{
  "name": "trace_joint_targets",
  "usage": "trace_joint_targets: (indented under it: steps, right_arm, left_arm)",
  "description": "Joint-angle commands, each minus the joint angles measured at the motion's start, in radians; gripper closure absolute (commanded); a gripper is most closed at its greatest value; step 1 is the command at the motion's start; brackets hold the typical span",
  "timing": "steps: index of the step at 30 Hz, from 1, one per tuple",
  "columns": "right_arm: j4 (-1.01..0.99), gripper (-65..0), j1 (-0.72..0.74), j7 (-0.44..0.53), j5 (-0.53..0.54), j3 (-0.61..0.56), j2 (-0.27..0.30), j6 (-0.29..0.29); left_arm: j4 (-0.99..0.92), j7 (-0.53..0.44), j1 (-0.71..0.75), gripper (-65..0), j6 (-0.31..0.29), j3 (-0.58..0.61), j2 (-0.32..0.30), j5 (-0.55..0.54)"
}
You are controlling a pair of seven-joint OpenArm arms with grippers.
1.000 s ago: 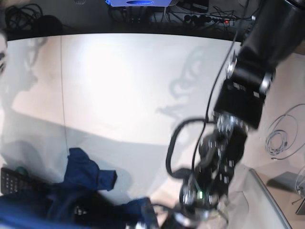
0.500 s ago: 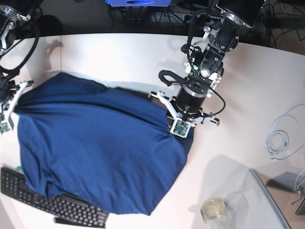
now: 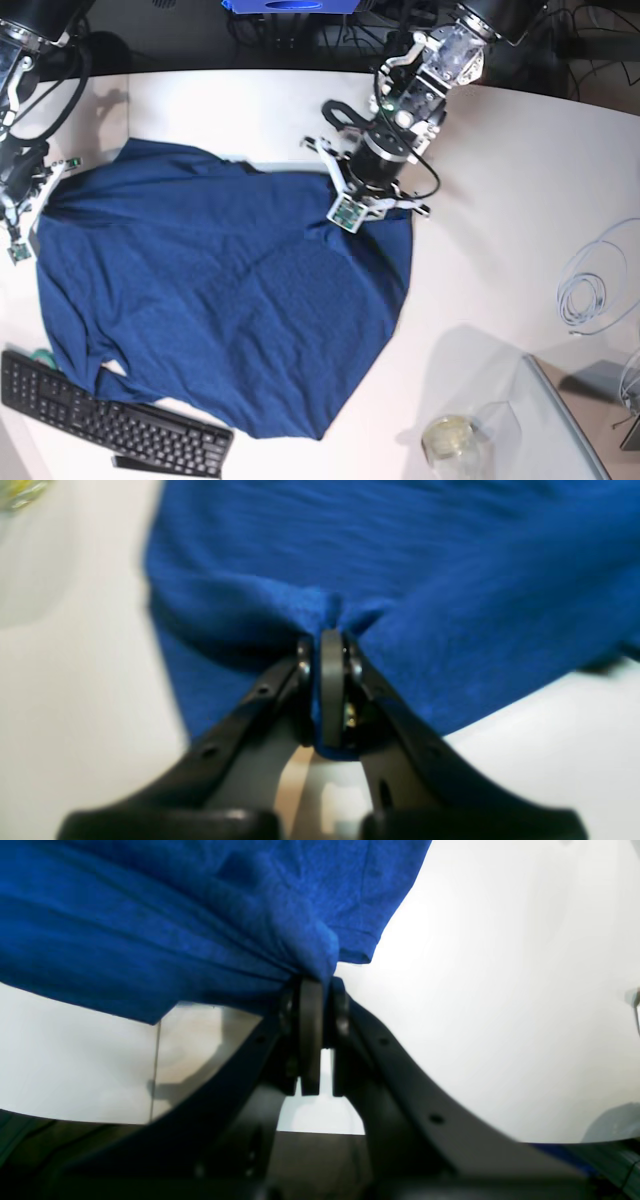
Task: Layout the t-shirt on the table in an organized manner, then fold the t-shirt properly
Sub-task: 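Pull the shirt corner with the left gripper away from the right gripper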
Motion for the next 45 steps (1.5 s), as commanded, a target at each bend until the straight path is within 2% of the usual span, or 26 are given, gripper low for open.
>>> trace_joint_targets:
  steps: [1, 8, 9, 11, 13, 15, 18, 21, 23, 28, 32, 41, 42, 45]
  right_arm:
    - [0.024, -0.2, 0.016, 0.014, 0.004, 0.006, 0.015, -0.006]
    - [0.016, -0.2, 0.030, 0.014, 0.002, 0.006, 0.015, -0.006]
    - [0.016, -0.2, 0.030, 0.014, 0.002, 0.006, 0.015, -0.006]
    - [0.016, -0.2, 0.030, 0.014, 0.002, 0.006, 0.015, -0.006]
    - [0.016, -0.2, 0.030, 0.014, 0.002, 0.006, 0.015, -0.006]
    - [0.016, -0.2, 0.029, 0.014, 0.002, 0.006, 0.015, -0.006]
    - [0.016, -0.2, 0.027, 0.014, 0.002, 0.032, 0.015, -0.006]
    - [0.016, -0.2, 0.030, 0.014, 0.004, 0.069, 0.015, -0.006]
    - [0.016, -0.2, 0.029, 0.014, 0.004, 0.069, 0.015, -0.006]
    - [0.016, -0.2, 0.026, 0.014, 0.004, 0.069, 0.015, -0.006]
    - [0.016, -0.2, 0.026, 0.014, 0.004, 0.066, 0.010, -0.006]
    - [0.016, -0.2, 0.024, 0.014, 0.004, 0.069, 0.013, -0.006]
    - [0.016, -0.2, 0.024, 0.014, 0.004, 0.069, 0.013, -0.006]
    - [0.016, -0.2, 0.024, 0.014, 0.004, 0.069, 0.013, -0.006]
  left_arm:
    - [0.017, -0.025, -0.020, 0.0, 0.006, 0.009, 0.006, 0.006]
    - [-0.061, -0.023, -0.063, 0.0, 0.006, 0.075, 0.032, 0.006]
    - [-0.063, -0.023, -0.057, -3.8, 0.006, 0.073, 0.032, 0.006]
    - [-0.063, -0.026, -0.036, -22.9, 0.006, 0.072, 0.027, 0.006]
    - [-0.037, -0.029, -0.005, -36.0, 0.006, 0.058, 0.018, 0.011]
    - [0.034, -0.032, 0.050, -44.9, 0.006, 0.026, -0.025, 0.005]
    - [0.131, -0.072, 0.153, -51.2, 0.006, -0.062, -0.063, 0.005]
    - [0.112, -0.224, 0.248, -51.2, 0.006, -0.189, -0.063, 0.005]
    - [0.036, -0.325, 0.276, -51.2, 0.006, -0.258, -0.059, 0.005]
    - [-0.181, -0.480, 0.242, -51.0, 0.006, -0.289, -0.033, 0.005]
    - [-0.268, -0.522, 0.204, -51.0, 0.007, -0.289, -0.008, 0.005]
    - [-0.371, -0.523, 0.095, -50.7, 0.007, -0.289, 0.032, 0.005]
    - [-0.385, -0.523, 0.084, -50.2, 0.007, -0.289, 0.032, 0.005]
    - [-0.432, -0.523, 0.050, -42.9, 0.007, -0.286, 0.032, 0.005]
